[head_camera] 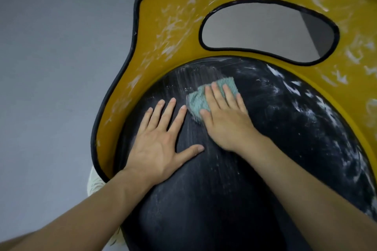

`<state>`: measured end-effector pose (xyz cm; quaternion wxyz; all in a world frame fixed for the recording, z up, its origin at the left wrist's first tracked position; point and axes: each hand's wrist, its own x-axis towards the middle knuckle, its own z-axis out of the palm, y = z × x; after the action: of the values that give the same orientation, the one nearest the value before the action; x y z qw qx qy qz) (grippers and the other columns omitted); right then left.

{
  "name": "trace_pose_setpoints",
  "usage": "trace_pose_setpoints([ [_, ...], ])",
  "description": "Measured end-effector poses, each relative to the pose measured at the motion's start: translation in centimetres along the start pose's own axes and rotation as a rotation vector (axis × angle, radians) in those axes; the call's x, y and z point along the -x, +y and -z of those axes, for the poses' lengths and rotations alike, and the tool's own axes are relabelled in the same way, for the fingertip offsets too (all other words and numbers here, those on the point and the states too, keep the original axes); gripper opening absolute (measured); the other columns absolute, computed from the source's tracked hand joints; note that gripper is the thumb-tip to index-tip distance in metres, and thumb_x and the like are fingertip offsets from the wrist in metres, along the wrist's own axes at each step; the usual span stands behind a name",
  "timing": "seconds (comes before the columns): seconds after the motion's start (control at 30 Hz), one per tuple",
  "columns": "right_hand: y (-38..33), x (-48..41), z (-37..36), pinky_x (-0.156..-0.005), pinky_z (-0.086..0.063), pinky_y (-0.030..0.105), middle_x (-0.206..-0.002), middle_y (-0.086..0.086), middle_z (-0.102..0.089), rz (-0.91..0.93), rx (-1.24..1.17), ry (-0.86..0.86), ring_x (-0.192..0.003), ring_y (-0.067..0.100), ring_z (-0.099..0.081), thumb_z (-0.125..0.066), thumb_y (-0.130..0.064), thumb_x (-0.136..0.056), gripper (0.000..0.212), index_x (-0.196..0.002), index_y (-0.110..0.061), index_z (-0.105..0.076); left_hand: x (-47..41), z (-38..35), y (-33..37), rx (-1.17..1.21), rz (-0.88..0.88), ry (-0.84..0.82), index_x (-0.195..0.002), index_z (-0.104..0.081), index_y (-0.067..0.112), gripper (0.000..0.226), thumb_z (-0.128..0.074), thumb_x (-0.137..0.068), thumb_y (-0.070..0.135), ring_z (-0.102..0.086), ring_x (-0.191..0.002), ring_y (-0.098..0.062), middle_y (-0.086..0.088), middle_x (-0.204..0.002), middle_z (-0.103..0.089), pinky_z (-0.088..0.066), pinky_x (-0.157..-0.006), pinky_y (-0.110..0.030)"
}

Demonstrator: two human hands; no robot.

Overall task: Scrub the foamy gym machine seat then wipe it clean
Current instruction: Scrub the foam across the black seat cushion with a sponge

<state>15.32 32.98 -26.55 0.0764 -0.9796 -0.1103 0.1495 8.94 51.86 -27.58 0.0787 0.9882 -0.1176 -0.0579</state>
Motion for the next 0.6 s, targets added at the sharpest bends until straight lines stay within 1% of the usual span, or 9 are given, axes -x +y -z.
trace_pose_setpoints([
  [0.13,-0.9,-6.6,1.8,-0.124,0.015,0.045,-0.168,-0.003,0.021,-0.023,0.001,-0.016,-0.154,0.019,0.023,-0.009,-0.047,-0.108,0.063,-0.161,-0.022,0.013,0.0,-0.1,0.1,0.013,0.002,0.009,-0.16,0.013,0.031,0.098,-0.007,-0.085,0.091,0.026,-0.152,-0.018,0.001,-0.168,0.02,0.01,-0.125,-0.043],
  [0.23,-1.1,-6.4,1.8,-0.124,0.014,0.044,-0.168,-0.002,0.02,-0.009,0.006,0.002,-0.154,0.019,0.022,-0.009,-0.048,-0.108,0.063,-0.161,-0.021,0.013,0.0,-0.2,0.1,0.001,0.002,0.011,-0.16,0.013,0.03,0.098,-0.007,-0.085,0.091,0.026,-0.152,-0.018,0.001,-0.167,0.02,0.01,-0.125,-0.043],
  [0.37,-0.1,0.5,0.0,-0.125,0.013,0.043,-0.167,-0.005,0.023,0.026,-0.024,0.025,-0.152,0.016,0.025,-0.007,-0.049,-0.107,0.063,-0.159,-0.024,0.017,-0.1,-0.4,0.1,0.004,0.006,0.015,-0.161,0.007,0.029,0.099,-0.009,-0.085,0.09,0.022,-0.153,-0.019,0.0,-0.168,0.015,0.008,-0.126,-0.044],
  [0.5,0.5,8.5,-1.8,-0.123,0.017,0.041,-0.163,-0.008,0.031,0.008,0.001,-0.002,-0.149,0.014,0.034,0.004,-0.051,-0.101,0.063,-0.154,-0.026,0.028,0.0,0.0,0.1,-0.029,0.007,-0.025,-0.16,0.014,0.03,0.097,-0.006,-0.085,0.089,0.023,-0.153,-0.019,0.0,-0.168,0.019,0.009,-0.125,-0.043],
  [0.6,0.4,12.2,-2.3,-0.123,0.019,0.04,-0.161,-0.009,0.036,0.022,-0.012,-0.062,-0.145,0.011,0.04,0.009,-0.047,-0.093,0.066,-0.152,-0.026,0.031,0.2,1.0,0.4,-0.033,0.019,-0.105,-0.157,0.021,0.029,0.098,-0.004,-0.083,0.089,0.027,-0.151,-0.02,-0.001,-0.166,0.025,0.01,-0.125,-0.043],
])
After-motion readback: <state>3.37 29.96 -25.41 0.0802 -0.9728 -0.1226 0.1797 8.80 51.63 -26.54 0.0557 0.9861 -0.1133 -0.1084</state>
